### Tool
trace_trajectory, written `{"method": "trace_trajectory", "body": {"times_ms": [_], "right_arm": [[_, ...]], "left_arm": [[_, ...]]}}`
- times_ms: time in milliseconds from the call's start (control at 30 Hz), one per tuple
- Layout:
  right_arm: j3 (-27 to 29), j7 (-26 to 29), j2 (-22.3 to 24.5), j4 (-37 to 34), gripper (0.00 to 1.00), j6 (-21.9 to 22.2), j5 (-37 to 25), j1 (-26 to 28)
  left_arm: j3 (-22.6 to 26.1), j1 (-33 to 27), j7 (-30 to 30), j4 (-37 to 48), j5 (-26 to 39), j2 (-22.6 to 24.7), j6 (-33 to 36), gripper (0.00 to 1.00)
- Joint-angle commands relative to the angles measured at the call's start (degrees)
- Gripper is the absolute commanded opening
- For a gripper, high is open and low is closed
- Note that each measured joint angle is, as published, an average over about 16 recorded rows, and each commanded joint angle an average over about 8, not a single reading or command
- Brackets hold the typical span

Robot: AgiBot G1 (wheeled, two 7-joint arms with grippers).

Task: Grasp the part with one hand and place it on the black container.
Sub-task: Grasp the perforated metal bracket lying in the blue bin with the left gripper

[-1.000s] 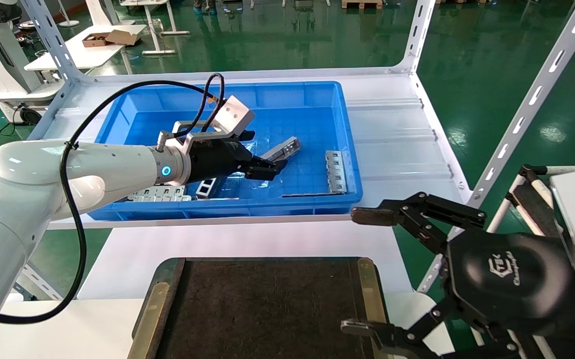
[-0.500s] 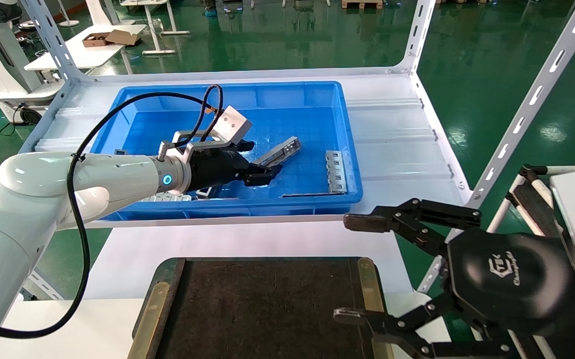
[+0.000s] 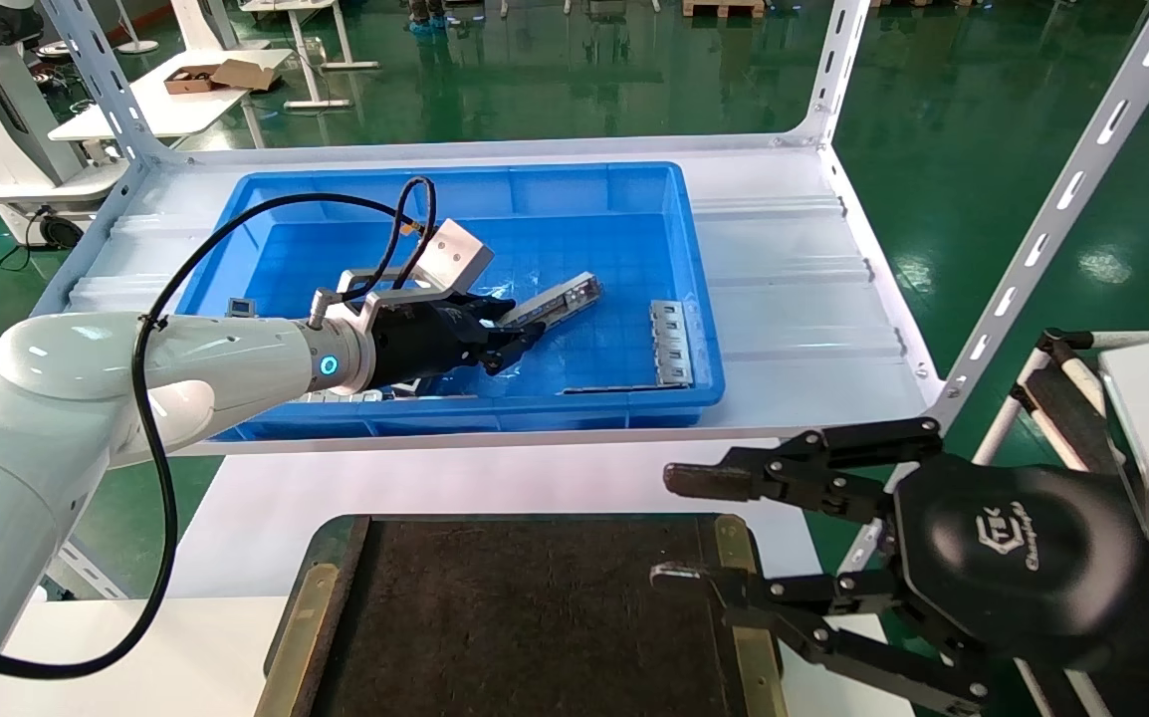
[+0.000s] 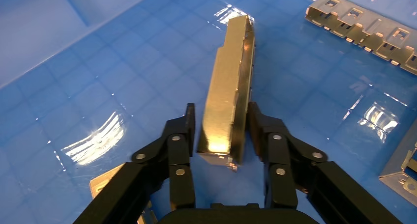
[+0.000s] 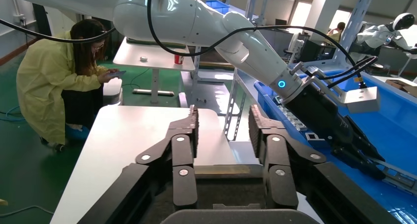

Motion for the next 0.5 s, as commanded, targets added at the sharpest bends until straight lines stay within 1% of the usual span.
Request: {"method": "trace_trajectory", "body": {"times_ms": [33, 300, 500], "right_arm": [[0.0, 0.0, 0.0, 0.0, 0.00, 0.0, 0.0, 0.0], [0.0, 0.0, 0.0, 0.0, 0.00, 0.0, 0.0, 0.0], [0.0, 0.0, 0.0, 0.0, 0.00, 0.0, 0.0, 0.0]], "left_arm": [[0.2, 0.0, 0.0, 0.2, -0.2, 0.0, -0.1, 0.00], [0.0, 0.1, 0.3, 0.1, -2.4, -0.1, 0.5, 0.00], [-1.4, -0.7, 1.1, -0.2, -5.5, -1.0, 4.3, 0.00]]}}
